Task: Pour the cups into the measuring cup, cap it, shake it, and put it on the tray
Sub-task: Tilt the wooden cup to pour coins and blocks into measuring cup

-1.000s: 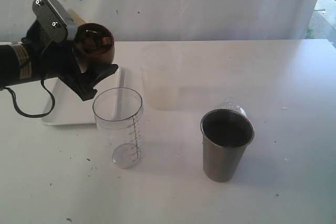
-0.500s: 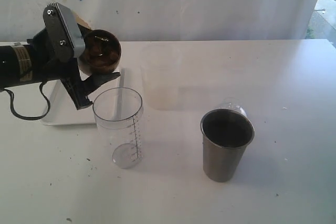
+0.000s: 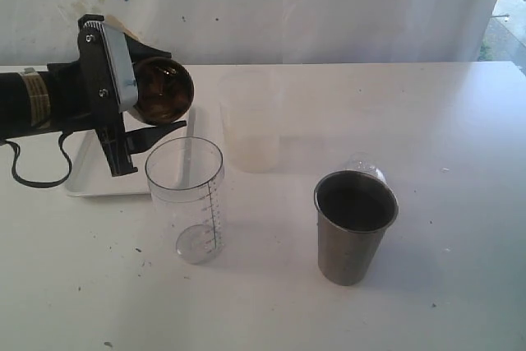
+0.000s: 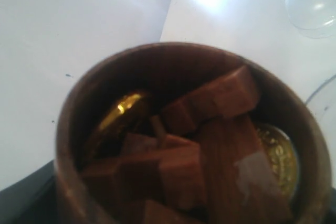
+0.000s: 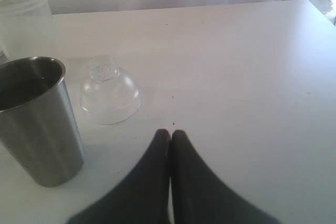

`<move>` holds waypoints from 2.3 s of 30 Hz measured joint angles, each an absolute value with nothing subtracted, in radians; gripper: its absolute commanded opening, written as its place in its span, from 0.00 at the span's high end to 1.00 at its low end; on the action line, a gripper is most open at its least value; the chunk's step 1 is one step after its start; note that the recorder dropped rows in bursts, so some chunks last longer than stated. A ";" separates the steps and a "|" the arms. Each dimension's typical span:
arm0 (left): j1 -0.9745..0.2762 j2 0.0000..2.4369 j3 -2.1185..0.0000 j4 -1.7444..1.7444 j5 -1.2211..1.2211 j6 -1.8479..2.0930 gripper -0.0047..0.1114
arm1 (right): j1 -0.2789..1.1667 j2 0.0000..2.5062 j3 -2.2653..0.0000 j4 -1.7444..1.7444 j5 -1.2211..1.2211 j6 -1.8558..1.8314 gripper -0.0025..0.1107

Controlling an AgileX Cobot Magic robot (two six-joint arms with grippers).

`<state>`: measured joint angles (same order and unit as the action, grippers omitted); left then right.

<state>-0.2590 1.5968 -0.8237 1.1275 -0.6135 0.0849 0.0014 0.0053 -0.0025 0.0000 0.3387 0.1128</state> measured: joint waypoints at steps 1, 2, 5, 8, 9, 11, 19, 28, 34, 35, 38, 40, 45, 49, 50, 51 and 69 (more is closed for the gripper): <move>-0.259 1.597 -0.824 1.128 -0.613 0.100 0.96 | 0.001 0.005 -0.002 0.000 0.339 0.113 0.98; -0.259 1.597 -0.824 1.130 -0.613 0.112 0.96 | 0.001 0.005 -0.002 0.000 0.339 0.113 0.98; -0.259 1.597 -0.824 1.132 -0.613 0.143 0.96 | 0.001 0.005 -0.002 0.000 0.339 0.113 0.98; -0.259 1.597 -0.824 1.132 -0.613 0.178 0.96 | 0.001 0.005 -0.002 0.000 0.339 0.113 0.98; -0.259 1.597 -0.824 1.132 -0.613 0.183 0.96 | 0.001 0.005 -0.002 0.000 0.339 0.113 0.98; -0.259 1.597 -0.824 1.132 -0.613 0.193 0.96 | 0.001 0.005 -0.002 0.000 0.339 0.113 0.98; -0.259 1.597 -0.824 1.132 -0.646 0.297 0.96 | 0.001 0.005 -0.002 0.000 0.339 0.113 0.98; -0.259 1.597 -0.824 1.134 -0.683 0.455 0.96 | 0.001 0.005 -0.002 0.000 0.339 0.113 0.98; -0.259 1.597 -0.824 1.134 -0.683 0.507 0.96 | 0.001 0.005 -0.002 0.000 0.339 0.113 0.98; -0.259 1.597 -0.824 1.134 -0.683 0.530 0.96 | 0.001 0.005 -0.002 0.000 0.339 0.113 0.98; -0.259 1.597 -0.824 1.134 -0.683 0.558 0.96 | 0.001 0.005 -0.002 0.000 0.339 0.113 0.98; -0.259 1.597 -0.824 1.134 -0.692 0.566 0.96 | 0.001 0.005 -0.002 0.000 0.339 0.113 0.98; -0.259 1.597 -0.825 1.131 -0.709 0.624 0.96 | 0.001 0.005 -0.002 0.000 0.339 0.113 0.98; -0.259 1.597 -0.825 1.131 -0.668 0.643 0.96 | 0.001 0.005 -0.002 0.000 0.339 0.113 0.98; -0.259 1.597 -0.825 1.130 -0.668 0.663 0.96 | 0.001 0.005 -0.002 0.000 0.339 0.113 0.98; -0.259 1.597 -0.825 1.128 -0.670 0.676 0.96 | 0.001 0.005 -0.002 0.000 0.339 0.113 0.98; -0.263 1.597 -0.825 1.097 -0.681 0.882 0.96 | 0.001 0.005 -0.002 0.000 0.339 0.113 0.98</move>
<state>-0.2628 1.5968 -0.8253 1.0969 -0.6814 0.8815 0.0014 0.0053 -0.0025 0.0000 0.3387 0.1128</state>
